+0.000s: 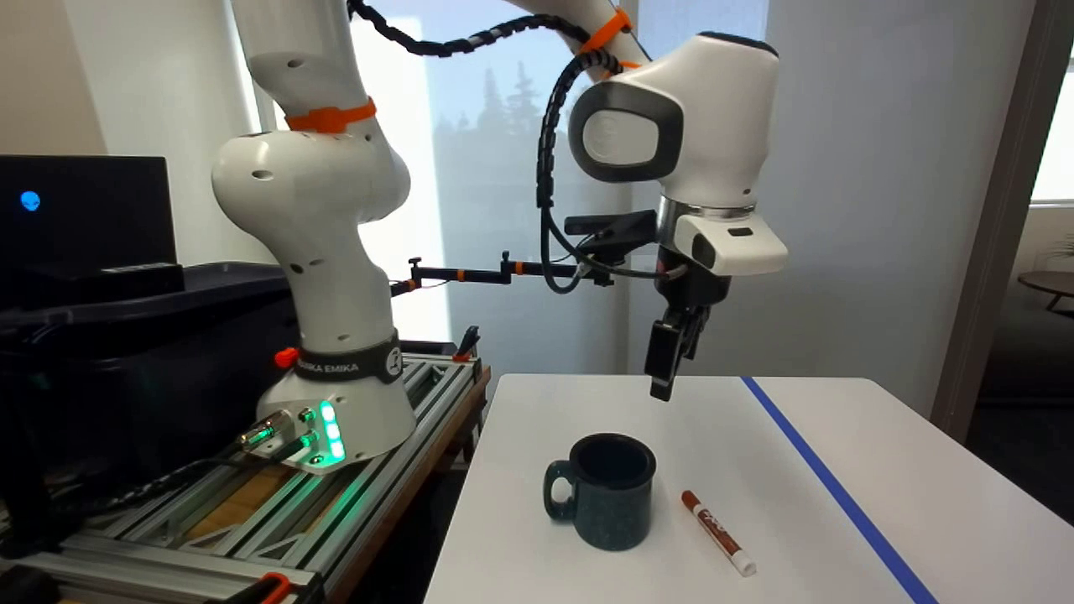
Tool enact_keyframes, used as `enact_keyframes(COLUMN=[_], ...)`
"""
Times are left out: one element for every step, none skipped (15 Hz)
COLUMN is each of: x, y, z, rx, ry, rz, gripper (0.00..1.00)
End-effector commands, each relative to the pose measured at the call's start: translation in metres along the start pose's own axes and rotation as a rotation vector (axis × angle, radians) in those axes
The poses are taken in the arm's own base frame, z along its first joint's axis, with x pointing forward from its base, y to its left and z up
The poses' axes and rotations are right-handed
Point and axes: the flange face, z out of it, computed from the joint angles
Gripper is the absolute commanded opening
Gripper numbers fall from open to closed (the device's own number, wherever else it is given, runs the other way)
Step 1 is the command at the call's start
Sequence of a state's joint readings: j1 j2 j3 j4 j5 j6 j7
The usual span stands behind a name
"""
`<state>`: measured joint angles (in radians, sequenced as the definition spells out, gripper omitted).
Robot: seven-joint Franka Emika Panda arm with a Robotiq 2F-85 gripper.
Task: Remove the marker from the cup and put it on the table
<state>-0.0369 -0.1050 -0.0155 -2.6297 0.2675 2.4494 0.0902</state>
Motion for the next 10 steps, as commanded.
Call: enact_keyframes(x=[-0.031, -0.036, -0.019, -0.023, -0.027, -0.028, -0.028, -0.028, -0.028, -0.028], y=[-0.019, -0.024, -0.019, -0.024, -0.026, -0.027, -0.027, -0.027, -0.027, -0.027], z=[-0.007, -0.006, -0.001, -0.001, 0.000, -0.001, -0.001, -0.001, -0.001, -0.001], rx=[-0.074, -0.093, -0.063, -0.075, -0.081, -0.083, -0.084, -0.084, -0.084, -0.084], ry=[0.074, 0.098, 0.045, 0.060, 0.067, 0.070, 0.072, 0.072, 0.072, 0.073], rz=[-0.168, -0.211, -0.134, -0.164, -0.180, -0.185, -0.187, -0.188, -0.188, -0.188], gripper=[1.00, 1.00, 1.00, 1.00, 1.00, 1.00, 1.00, 1.00, 1.00, 1.00])
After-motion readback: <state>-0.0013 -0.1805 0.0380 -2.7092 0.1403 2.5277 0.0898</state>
